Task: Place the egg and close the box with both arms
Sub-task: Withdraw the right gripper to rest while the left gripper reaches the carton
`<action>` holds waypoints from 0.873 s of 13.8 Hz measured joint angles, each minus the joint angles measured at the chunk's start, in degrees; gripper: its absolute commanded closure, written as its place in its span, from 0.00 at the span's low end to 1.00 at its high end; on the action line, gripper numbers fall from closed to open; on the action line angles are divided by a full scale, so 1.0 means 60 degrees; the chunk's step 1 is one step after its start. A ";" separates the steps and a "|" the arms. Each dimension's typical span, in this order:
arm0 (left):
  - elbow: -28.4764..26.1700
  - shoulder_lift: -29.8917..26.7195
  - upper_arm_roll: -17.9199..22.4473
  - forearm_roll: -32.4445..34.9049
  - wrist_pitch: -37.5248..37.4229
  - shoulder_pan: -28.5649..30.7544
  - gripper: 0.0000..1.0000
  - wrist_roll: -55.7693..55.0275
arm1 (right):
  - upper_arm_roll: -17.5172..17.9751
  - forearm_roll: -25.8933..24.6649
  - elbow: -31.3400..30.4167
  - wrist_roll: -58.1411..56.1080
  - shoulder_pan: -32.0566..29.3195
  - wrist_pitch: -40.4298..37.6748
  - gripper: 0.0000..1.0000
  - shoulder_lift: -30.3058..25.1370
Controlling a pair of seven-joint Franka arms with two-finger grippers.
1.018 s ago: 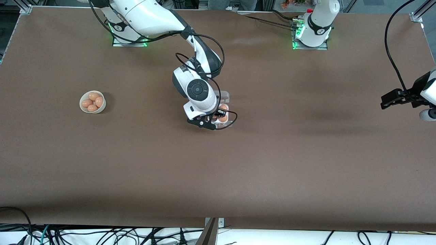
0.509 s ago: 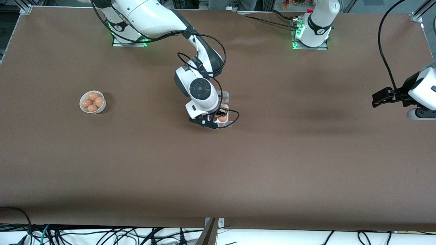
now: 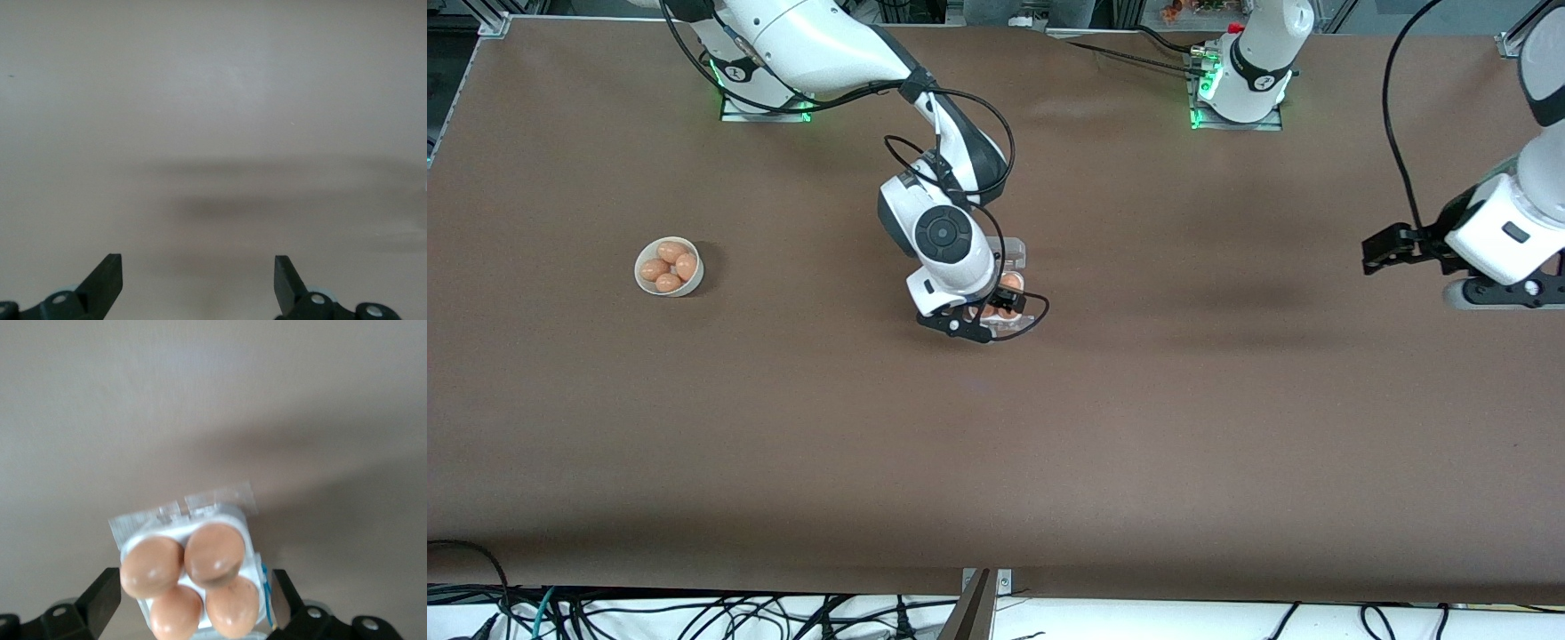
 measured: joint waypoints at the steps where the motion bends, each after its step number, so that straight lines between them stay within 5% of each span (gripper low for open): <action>1: -0.0001 0.0006 -0.0006 -0.0074 -0.0096 -0.0177 0.00 -0.0054 | -0.0033 0.0000 0.0108 -0.0137 -0.0214 -0.0013 0.00 -0.0002; 3: -0.0002 0.0043 -0.0025 -0.0149 -0.0355 -0.0563 0.00 -0.0122 | -0.0055 -0.0001 0.0259 -0.0716 -0.0790 -0.0129 0.00 -0.0029; 6: -0.0003 0.0190 -0.0053 -0.0638 -0.0815 -0.1295 0.18 -0.0474 | -0.0352 -0.0007 0.0410 -0.1853 -0.1409 -0.0911 0.00 -0.0241; 8: -0.0009 0.0419 -0.0065 -0.1509 -0.0922 -0.1743 0.45 -0.1572 | -0.0941 -0.0007 0.0458 -0.2581 -0.1485 -0.1664 0.00 -0.0563; 10: -0.0009 0.0697 -0.0073 -0.2235 -0.0939 -0.2183 0.84 -0.2761 | -0.1506 -0.0007 0.0463 -0.3210 -0.1507 -0.2304 0.00 -0.0952; 12: -0.0010 0.0938 -0.0083 -0.2420 -0.1065 -0.2861 0.93 -0.4157 | -0.1700 -0.0044 0.0420 -0.3777 -0.1784 -0.2607 0.00 -0.1332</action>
